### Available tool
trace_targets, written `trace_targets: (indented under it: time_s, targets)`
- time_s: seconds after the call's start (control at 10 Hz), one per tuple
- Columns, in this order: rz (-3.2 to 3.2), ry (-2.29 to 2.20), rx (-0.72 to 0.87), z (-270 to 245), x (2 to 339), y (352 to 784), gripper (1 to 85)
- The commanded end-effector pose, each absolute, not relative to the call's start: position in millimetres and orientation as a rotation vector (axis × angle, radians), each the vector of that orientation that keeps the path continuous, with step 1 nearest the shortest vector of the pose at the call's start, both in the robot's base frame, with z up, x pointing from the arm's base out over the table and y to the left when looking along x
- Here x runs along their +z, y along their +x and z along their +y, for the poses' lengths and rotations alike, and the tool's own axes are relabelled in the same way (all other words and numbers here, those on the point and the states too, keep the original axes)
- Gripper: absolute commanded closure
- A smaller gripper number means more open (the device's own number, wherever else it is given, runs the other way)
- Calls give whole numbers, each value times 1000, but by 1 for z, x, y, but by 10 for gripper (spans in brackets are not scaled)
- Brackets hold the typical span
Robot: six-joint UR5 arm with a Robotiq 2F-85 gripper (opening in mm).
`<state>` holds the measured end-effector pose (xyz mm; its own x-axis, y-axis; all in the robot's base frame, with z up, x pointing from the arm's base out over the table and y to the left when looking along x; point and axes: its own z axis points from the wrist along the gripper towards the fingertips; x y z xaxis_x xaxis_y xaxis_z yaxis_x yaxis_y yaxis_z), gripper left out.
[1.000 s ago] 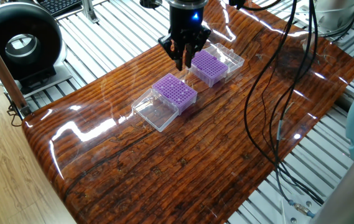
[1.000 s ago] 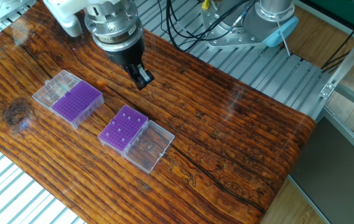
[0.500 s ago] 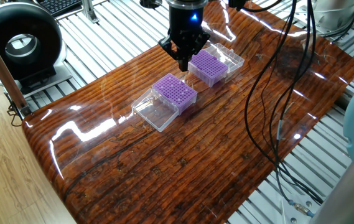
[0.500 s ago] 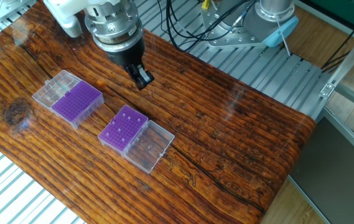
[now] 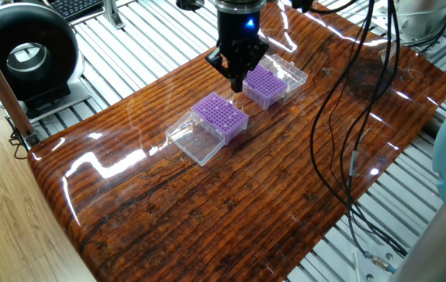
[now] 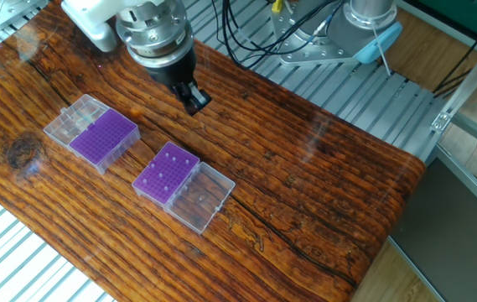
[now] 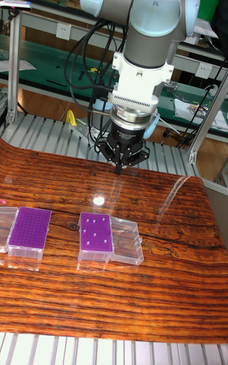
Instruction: Transfer all small pipette tips from one holder to another
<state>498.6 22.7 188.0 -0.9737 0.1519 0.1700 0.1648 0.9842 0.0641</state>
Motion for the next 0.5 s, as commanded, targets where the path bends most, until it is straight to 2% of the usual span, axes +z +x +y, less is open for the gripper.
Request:
trace_targets:
  time_s: [0.0,0.4]
  targets:
    - [-2961,-157,-153,24,188,494,240]
    - [-2998,-134,-132,19,184,503,183]
